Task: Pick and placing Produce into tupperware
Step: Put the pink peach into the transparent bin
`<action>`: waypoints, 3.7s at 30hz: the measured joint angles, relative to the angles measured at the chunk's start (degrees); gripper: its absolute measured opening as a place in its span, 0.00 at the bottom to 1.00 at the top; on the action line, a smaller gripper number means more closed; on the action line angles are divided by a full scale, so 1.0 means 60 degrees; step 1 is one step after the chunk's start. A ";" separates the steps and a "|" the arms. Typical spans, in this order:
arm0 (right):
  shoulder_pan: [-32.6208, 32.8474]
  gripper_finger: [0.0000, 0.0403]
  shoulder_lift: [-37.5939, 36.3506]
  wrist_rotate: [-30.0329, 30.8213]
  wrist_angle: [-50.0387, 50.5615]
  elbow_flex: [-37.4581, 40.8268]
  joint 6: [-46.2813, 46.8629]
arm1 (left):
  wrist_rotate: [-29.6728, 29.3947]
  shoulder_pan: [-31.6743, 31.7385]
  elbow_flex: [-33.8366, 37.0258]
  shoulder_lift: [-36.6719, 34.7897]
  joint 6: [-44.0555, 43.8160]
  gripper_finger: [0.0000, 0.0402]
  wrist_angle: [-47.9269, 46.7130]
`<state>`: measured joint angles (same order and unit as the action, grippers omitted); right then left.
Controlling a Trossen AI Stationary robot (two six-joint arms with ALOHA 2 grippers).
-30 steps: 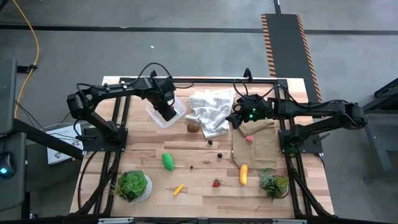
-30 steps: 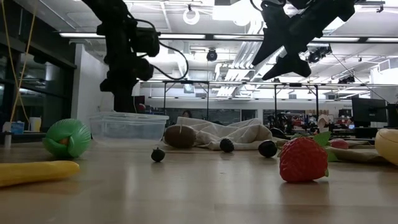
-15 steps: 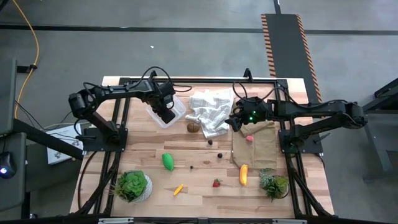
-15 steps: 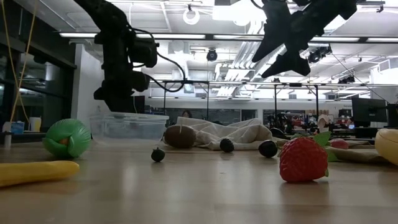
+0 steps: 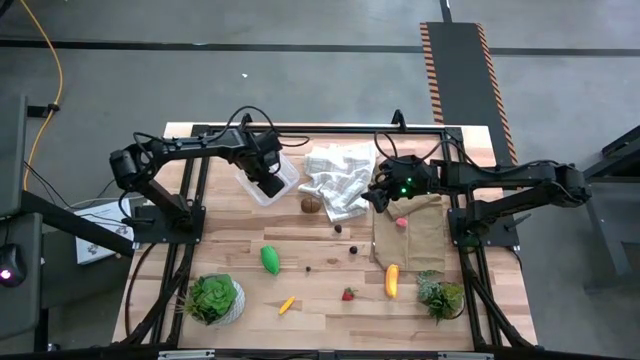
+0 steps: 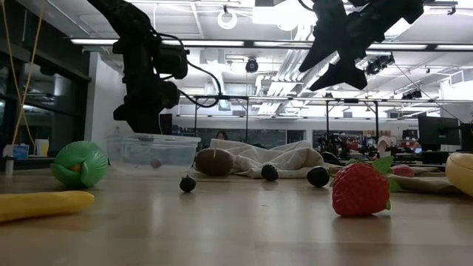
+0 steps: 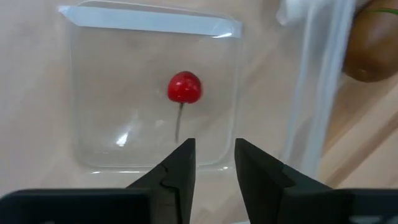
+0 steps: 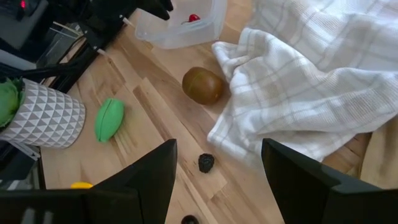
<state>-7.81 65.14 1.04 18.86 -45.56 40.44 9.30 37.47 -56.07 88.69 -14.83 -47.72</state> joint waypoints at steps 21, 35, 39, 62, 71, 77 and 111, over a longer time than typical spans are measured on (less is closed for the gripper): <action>-0.0298 0.49 -0.3689 0.0053 0.2945 -0.0004 0.0160 | 0.1777 -0.0386 0.0000 -0.3076 -0.0679 0.01 -0.1175; 0.0886 0.46 -0.2741 -0.0145 0.6397 0.0000 0.2042 | 0.0758 -0.2684 0.0000 -0.5400 -0.2963 0.01 -0.0123; 0.1235 0.46 -0.1583 -0.0166 0.6704 0.0000 0.2073 | 0.0244 -0.3435 0.0000 -0.5440 -0.3611 0.01 0.0289; 0.1421 0.59 0.1472 0.0084 0.5867 0.0000 0.1757 | -0.1234 -0.5650 0.0000 -0.5400 -0.4612 0.01 0.0215; 0.1328 0.73 0.1472 -0.0334 0.5300 0.0878 0.1803 | -0.1234 -0.5646 0.0000 -0.5400 -0.4612 0.01 0.0215; 0.1305 0.69 0.1472 0.0045 0.4949 0.0871 0.1757 | -0.1238 -0.5638 0.0000 -0.5400 -0.4612 0.01 0.0215; 0.0991 0.56 0.3162 -0.0106 0.3760 0.0867 0.1000 | -0.1318 -0.5625 0.0000 -0.5393 -0.4754 0.01 0.0219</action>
<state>-1.87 84.12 0.40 41.42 -40.36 46.44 1.39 3.73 -56.07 56.34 -43.35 -46.41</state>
